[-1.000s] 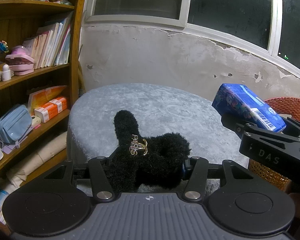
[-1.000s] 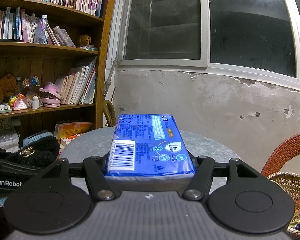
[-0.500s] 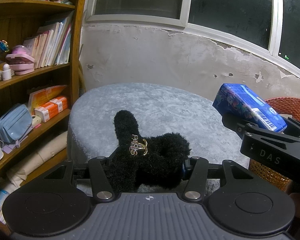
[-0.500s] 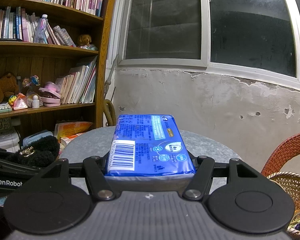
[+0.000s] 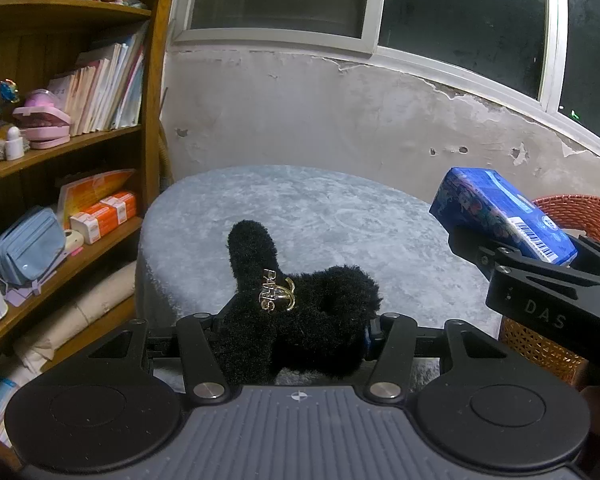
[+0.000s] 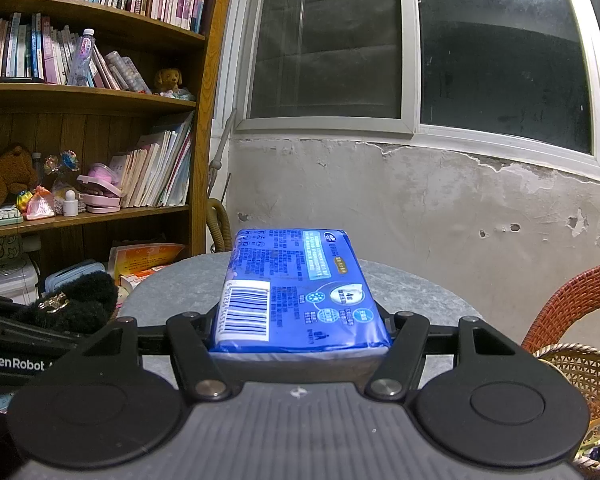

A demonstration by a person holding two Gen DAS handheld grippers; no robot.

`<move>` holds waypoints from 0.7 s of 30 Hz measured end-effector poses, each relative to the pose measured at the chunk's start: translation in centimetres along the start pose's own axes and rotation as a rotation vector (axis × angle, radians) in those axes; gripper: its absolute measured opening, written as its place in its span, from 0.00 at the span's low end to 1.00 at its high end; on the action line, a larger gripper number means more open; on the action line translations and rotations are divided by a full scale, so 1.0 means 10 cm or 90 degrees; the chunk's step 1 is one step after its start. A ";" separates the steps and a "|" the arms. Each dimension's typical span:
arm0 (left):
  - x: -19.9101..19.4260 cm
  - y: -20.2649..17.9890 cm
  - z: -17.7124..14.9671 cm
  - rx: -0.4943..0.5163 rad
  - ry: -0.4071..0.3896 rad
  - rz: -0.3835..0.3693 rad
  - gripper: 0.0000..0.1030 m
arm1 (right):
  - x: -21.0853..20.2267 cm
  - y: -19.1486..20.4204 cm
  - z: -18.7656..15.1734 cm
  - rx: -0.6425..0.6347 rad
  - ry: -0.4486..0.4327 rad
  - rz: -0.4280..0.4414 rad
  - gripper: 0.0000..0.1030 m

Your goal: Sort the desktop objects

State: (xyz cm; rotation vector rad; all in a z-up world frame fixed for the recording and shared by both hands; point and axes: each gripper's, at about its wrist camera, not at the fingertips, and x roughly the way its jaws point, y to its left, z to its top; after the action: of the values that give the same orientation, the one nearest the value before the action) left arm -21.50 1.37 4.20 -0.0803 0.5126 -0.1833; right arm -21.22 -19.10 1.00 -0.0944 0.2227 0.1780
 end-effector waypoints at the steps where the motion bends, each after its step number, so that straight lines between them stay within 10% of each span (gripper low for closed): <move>1: 0.00 0.00 0.00 0.000 0.000 -0.001 0.58 | 0.00 0.00 0.00 0.000 0.000 0.000 0.59; 21: 0.01 0.02 0.01 -0.005 0.000 0.001 0.58 | 0.04 0.01 -0.03 -0.003 0.019 -0.032 0.59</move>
State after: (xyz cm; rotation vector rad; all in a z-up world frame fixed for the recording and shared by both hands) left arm -21.29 1.56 4.23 -0.0874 0.5131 -0.1806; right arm -20.92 -19.02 0.60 -0.1067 0.2497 0.1278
